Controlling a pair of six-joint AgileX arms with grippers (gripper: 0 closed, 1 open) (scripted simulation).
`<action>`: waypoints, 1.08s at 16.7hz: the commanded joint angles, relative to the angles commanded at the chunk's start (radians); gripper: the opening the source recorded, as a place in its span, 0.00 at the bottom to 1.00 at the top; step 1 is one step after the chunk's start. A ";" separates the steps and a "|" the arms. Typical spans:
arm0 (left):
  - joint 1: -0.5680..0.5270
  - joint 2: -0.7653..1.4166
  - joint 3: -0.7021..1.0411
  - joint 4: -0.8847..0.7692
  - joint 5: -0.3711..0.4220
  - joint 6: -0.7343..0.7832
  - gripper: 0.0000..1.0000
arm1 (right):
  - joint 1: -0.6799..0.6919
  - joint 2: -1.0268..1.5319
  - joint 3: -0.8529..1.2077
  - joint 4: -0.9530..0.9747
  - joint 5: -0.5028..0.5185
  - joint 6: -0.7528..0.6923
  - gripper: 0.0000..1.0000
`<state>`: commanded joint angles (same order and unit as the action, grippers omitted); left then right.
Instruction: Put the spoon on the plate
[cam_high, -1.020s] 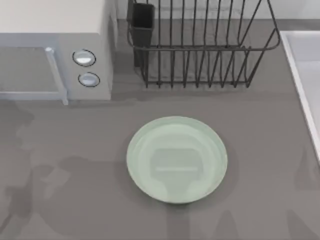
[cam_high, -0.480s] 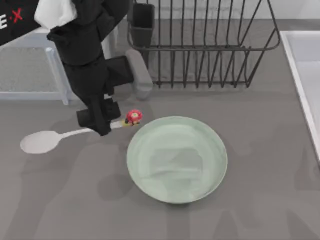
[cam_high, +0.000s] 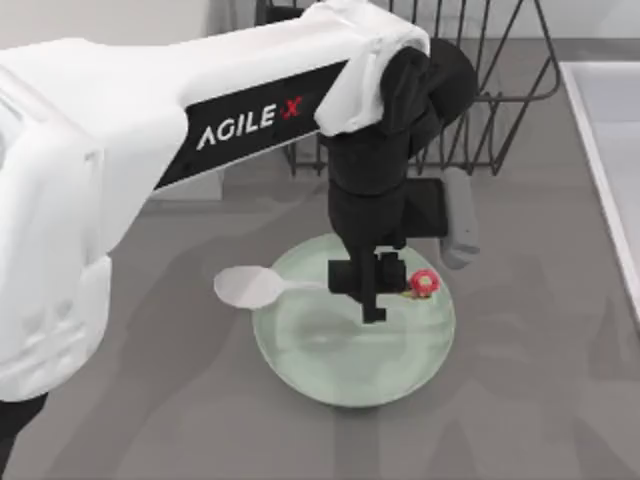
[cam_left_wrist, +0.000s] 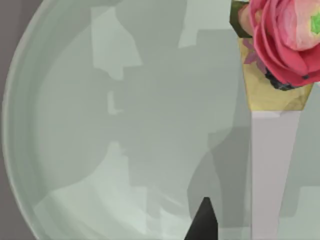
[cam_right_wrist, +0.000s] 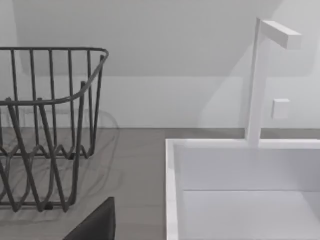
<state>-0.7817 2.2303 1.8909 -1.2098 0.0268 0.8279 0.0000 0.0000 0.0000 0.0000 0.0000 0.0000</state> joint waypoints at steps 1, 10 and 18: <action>-0.002 0.003 0.002 0.002 -0.001 -0.001 0.00 | 0.000 0.000 0.000 0.000 0.000 0.000 1.00; -0.015 0.003 0.018 0.050 -0.021 -0.005 0.00 | 0.000 0.000 0.000 0.000 0.000 0.000 1.00; -0.025 -0.010 0.047 0.194 -0.072 -0.011 0.00 | 0.000 0.000 0.000 0.000 0.000 0.000 1.00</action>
<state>-0.8072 2.2199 1.9382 -1.0160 -0.0449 0.8165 0.0000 0.0000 0.0000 0.0000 0.0000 0.0000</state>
